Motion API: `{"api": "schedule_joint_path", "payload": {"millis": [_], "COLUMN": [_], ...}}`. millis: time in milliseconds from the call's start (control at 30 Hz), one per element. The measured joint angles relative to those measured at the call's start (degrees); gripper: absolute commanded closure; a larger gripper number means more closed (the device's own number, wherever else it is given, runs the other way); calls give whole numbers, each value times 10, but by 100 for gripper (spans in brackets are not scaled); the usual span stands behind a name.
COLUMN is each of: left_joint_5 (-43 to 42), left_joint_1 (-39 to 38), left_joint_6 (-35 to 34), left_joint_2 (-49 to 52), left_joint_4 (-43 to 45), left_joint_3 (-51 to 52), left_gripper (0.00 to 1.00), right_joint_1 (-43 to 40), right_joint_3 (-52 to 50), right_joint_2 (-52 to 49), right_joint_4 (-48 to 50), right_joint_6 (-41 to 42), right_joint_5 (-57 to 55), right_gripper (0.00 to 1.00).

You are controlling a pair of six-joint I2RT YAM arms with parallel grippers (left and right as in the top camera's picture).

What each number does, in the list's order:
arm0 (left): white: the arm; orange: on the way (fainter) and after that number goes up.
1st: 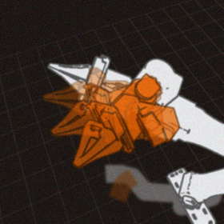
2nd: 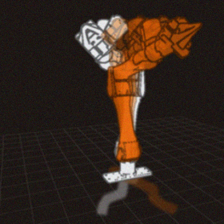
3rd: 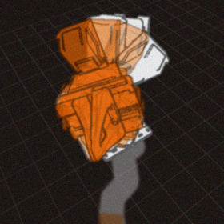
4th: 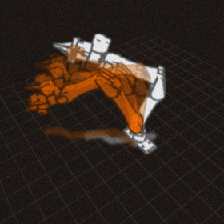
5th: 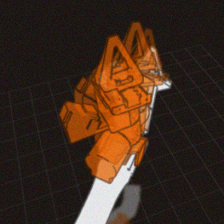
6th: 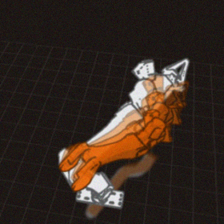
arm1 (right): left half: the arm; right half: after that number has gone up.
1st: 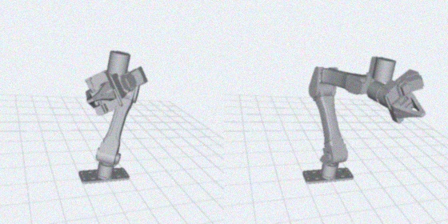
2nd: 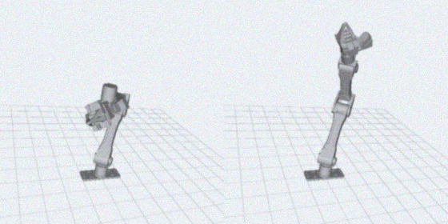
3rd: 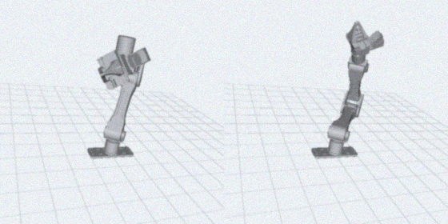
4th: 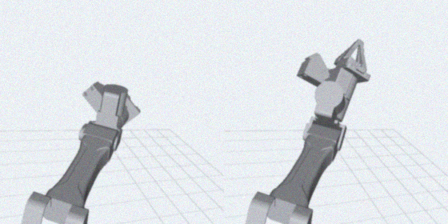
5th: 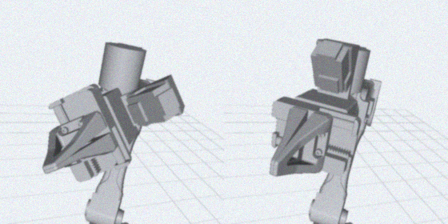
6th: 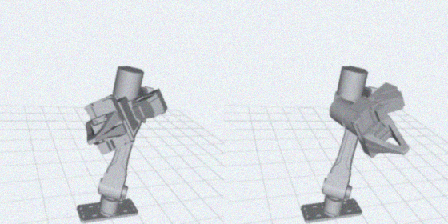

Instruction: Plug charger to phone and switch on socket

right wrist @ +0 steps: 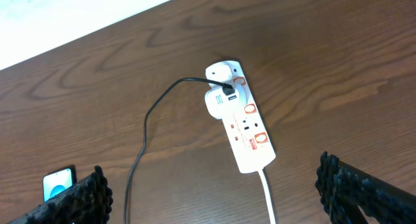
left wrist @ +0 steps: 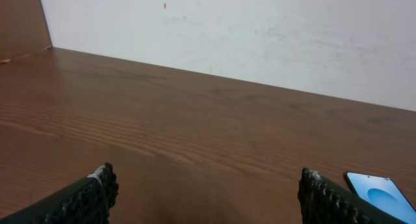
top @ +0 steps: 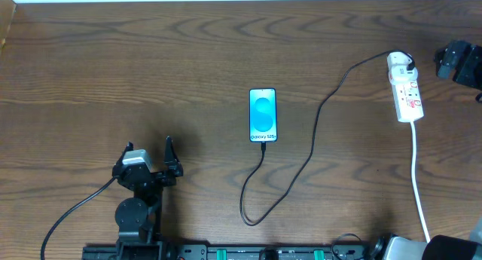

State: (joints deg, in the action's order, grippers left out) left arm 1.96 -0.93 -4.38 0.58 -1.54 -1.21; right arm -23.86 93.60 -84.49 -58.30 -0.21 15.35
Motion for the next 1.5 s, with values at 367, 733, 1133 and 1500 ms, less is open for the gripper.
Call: {"api": "schedule_joint_path", "payload": {"millis": [367,733,1133,1500], "left_joint_5": [-1,-1,-2,-2], "left_joint_1": [0,0,0,0], "left_joint_6": [0,0,0,2], "left_joint_2": [0,0,0,0], "left_joint_4": [0,0,-1,-1], "left_joint_3": [0,0,0,0], "left_gripper": [10,10,10,10], "right_joint_1": [0,61,182,193], "right_joint_3": [0,-15,-275,-619], "right_joint_2": [0,0,110,342], "right_joint_4": [9,63,346,678], "right_joint_6": [0,0,0,1], "right_joint_5": [-2,-7,-4,-3], "right_gripper": [1,1,1,1]}}
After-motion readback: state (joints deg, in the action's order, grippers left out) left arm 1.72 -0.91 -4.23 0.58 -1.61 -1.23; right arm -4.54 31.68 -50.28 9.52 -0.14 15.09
